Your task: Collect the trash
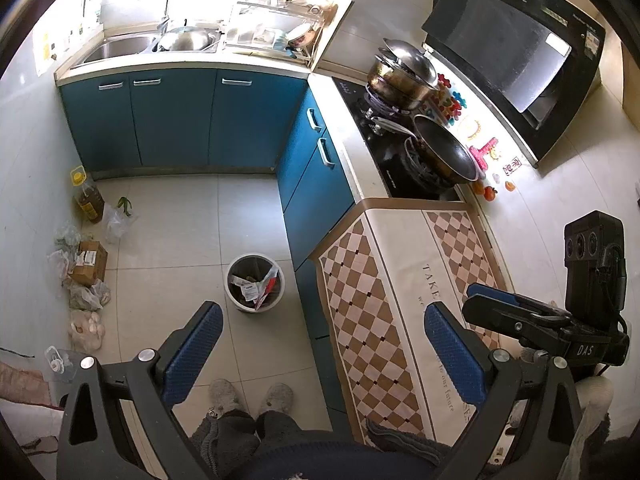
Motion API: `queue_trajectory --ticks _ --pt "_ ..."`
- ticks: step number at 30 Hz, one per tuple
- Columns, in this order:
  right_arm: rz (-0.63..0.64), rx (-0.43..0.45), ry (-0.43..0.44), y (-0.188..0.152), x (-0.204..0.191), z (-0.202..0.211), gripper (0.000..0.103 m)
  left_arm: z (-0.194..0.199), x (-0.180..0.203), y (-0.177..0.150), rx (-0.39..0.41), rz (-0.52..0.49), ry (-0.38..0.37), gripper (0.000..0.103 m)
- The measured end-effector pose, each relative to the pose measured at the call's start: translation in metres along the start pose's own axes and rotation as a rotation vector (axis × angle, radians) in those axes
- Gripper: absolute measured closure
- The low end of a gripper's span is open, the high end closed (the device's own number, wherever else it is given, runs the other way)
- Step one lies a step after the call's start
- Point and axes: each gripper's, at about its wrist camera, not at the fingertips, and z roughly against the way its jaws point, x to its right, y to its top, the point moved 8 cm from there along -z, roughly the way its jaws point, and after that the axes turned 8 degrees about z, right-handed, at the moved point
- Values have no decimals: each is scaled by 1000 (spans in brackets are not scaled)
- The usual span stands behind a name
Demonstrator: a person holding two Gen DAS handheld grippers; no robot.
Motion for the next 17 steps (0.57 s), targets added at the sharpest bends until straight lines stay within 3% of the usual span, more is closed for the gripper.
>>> queue_trajectory --ticks 17 --pt "1 4 8 0 -2 4 0 1 3 6 7 8 -2 0"
